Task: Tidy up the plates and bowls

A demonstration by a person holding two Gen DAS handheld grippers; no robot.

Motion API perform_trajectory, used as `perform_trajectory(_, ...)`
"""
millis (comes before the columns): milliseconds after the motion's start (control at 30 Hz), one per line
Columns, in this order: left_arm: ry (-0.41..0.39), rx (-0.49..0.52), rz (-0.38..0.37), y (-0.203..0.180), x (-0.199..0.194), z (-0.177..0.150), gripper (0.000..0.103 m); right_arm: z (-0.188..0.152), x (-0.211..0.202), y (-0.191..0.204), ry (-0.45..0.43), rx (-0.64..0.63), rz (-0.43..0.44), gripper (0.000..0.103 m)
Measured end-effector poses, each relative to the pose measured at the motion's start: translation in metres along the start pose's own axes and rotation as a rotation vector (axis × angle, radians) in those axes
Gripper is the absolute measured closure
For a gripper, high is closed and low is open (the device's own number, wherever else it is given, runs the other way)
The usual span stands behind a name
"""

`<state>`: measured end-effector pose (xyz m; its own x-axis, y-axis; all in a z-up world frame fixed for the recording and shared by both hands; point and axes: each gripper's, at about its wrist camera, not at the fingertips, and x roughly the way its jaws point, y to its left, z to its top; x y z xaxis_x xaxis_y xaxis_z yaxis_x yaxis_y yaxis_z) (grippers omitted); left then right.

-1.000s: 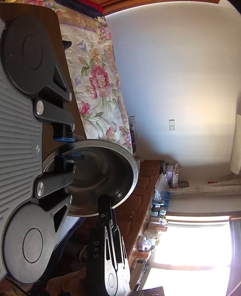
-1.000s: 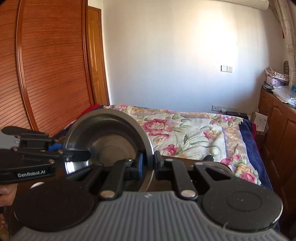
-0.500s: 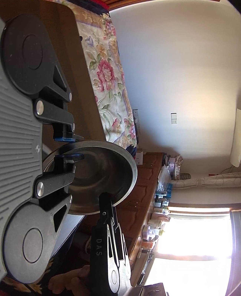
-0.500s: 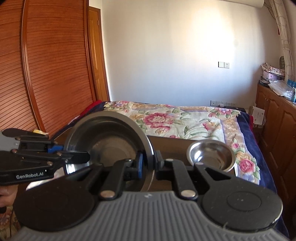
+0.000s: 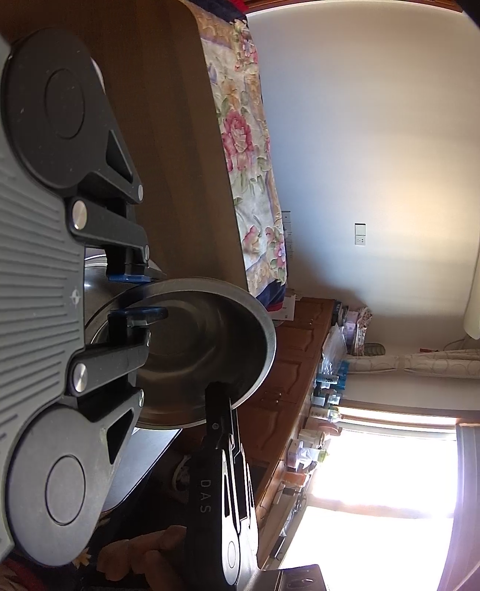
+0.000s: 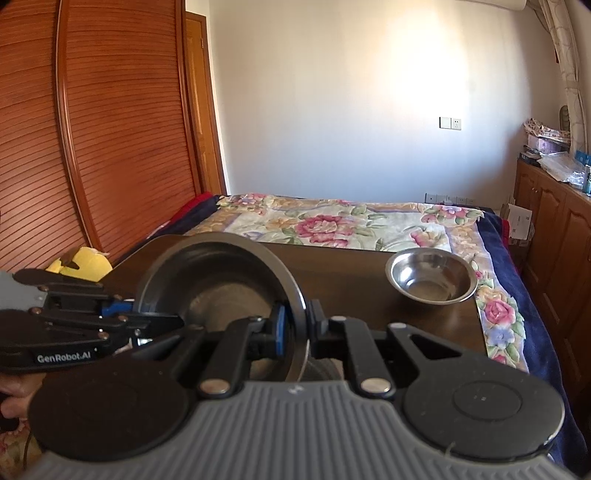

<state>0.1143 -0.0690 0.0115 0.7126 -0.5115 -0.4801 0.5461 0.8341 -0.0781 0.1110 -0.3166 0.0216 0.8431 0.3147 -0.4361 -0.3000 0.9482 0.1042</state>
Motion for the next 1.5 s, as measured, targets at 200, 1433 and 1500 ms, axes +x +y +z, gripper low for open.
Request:
perform_trajectory(200, 0.001, 0.011, 0.005, -0.004, -0.001, -0.006, 0.089, -0.011, -0.001, 0.003, 0.001, -0.012, -0.012, 0.089)
perform_trajectory(1433, 0.113, 0.023, 0.034, -0.008, 0.039, -0.041, 0.087, -0.045, 0.022, 0.005, 0.108, -0.047, -0.058, 0.089)
perform_trajectory(1500, 0.105, 0.033, 0.047, -0.008, 0.038, -0.041, 0.087, -0.045, 0.024, 0.005, 0.112, -0.06, -0.058, 0.089)
